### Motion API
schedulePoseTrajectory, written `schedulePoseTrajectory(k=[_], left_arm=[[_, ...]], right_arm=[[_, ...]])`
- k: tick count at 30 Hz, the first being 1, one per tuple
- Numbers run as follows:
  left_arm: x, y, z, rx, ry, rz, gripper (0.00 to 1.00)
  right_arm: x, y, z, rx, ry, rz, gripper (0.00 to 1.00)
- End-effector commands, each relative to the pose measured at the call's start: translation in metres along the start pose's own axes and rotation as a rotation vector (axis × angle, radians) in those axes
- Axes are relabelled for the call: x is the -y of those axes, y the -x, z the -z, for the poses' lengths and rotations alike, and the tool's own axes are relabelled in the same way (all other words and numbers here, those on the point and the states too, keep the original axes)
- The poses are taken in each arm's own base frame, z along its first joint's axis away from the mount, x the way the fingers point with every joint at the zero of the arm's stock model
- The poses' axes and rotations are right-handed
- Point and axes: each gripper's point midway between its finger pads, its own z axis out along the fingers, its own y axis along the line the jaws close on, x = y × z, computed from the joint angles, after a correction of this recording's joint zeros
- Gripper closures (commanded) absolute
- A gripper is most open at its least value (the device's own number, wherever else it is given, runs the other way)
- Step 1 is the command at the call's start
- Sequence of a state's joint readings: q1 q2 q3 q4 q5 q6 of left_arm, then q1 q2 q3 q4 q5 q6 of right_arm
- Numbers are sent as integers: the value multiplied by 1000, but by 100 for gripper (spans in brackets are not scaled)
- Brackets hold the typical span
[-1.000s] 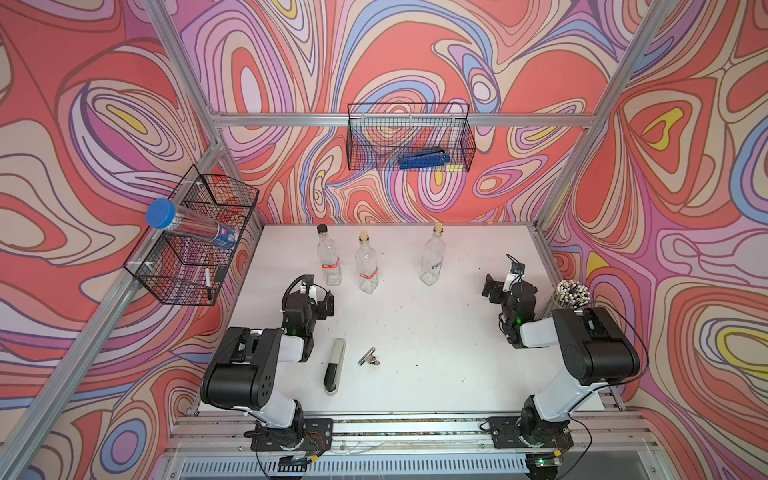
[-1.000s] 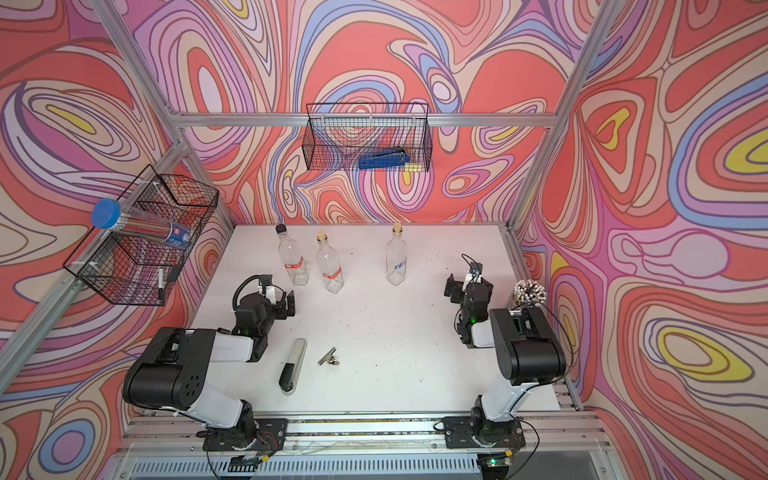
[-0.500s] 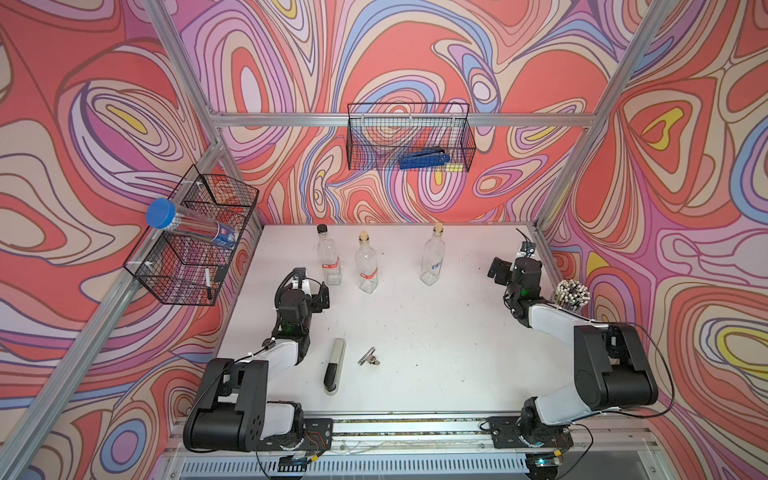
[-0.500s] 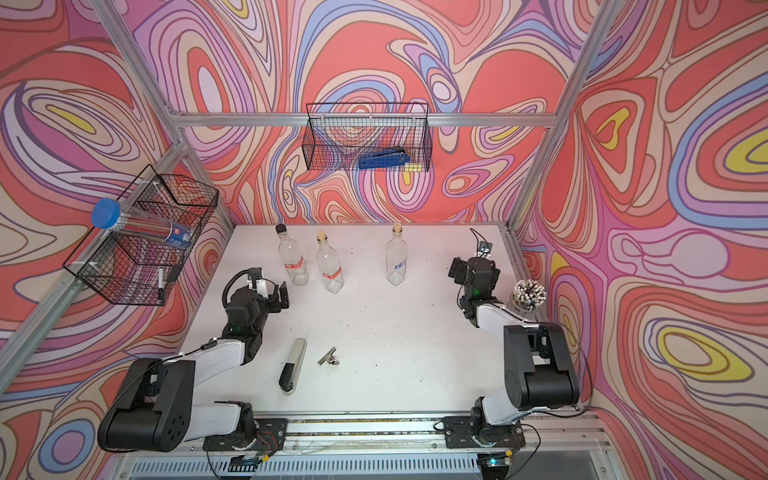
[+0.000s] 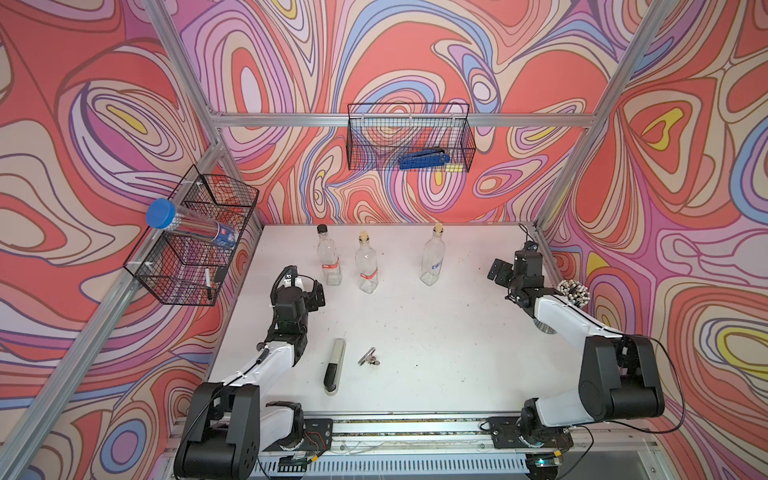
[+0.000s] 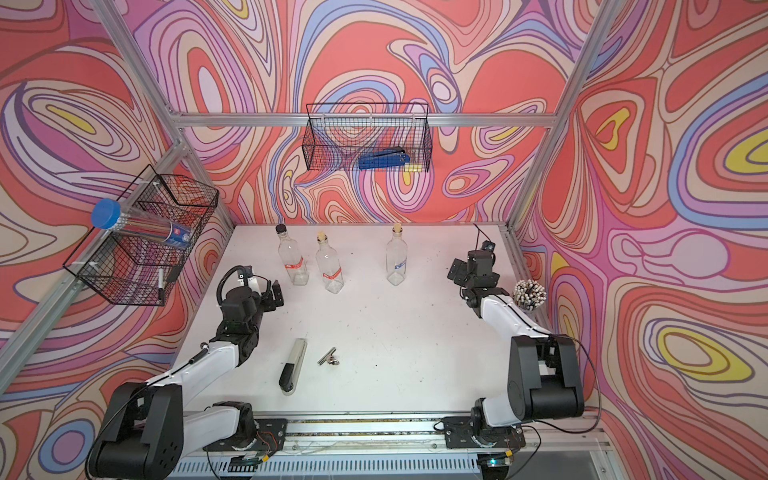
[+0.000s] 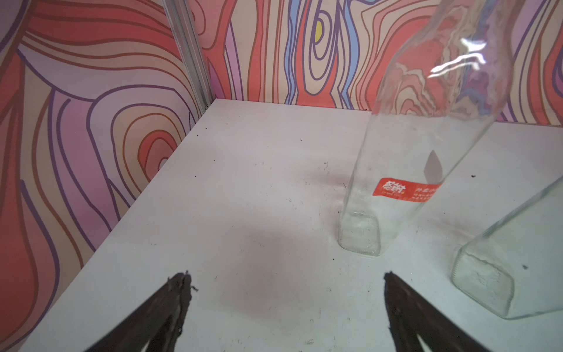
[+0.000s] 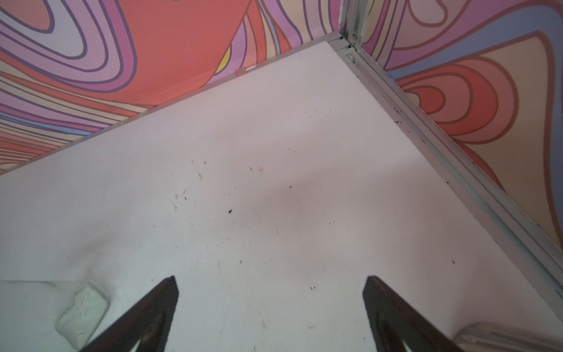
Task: Remove the label from the bottle
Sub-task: Pick up the bottle from the center of the board.
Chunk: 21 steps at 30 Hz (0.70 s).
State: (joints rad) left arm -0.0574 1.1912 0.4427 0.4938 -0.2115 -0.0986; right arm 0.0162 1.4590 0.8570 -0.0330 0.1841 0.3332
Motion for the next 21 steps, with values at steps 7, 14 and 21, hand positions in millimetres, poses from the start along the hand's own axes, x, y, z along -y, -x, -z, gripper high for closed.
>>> schedulePoseTrajectory(k=[7, 14, 21], left_arm=[[-8, 16, 5, -98, 62, 97, 0], [-10, 26, 16, -92, 64, 143, 0], [-6, 44, 28, -65, 28, 159, 0]], right_arm=[[-24, -1, 10, -67, 119, -14, 2], [-28, 14, 22, -34, 127, 5, 2], [-38, 37, 37, 4, 164, 16, 2]])
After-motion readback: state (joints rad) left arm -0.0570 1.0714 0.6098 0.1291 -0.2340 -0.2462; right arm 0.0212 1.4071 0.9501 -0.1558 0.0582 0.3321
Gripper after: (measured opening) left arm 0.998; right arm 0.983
